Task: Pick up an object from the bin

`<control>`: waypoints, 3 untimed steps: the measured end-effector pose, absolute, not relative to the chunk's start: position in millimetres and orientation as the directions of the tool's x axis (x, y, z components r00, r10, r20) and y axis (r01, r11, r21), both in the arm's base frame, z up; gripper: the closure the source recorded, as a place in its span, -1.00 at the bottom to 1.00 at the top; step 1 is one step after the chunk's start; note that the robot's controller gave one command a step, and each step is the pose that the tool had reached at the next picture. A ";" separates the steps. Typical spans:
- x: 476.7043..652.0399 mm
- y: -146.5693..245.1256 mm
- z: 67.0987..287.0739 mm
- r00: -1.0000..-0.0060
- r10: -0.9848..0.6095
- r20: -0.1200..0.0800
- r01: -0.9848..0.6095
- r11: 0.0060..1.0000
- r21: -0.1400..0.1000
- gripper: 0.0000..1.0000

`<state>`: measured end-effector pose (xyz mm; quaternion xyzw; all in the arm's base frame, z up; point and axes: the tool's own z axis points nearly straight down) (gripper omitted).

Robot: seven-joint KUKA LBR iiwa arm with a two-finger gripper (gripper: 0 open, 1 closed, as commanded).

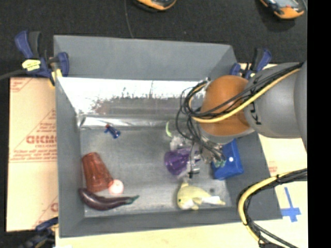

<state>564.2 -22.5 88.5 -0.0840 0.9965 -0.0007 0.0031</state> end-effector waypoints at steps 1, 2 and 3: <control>559.0 -22.0 77.0 -0.992 -0.127 -0.007 -0.127 0.992 0.000 -1.00; 556.6 -20.1 137.0 -0.989 -0.150 -0.002 -0.150 0.989 -0.001 -1.00; 558.5 -22.8 130.0 -0.993 -0.115 -0.016 -0.115 0.993 -0.001 -1.00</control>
Offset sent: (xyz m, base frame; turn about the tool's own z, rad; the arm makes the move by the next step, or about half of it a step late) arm -0.0088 0.0058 0.1133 -0.0373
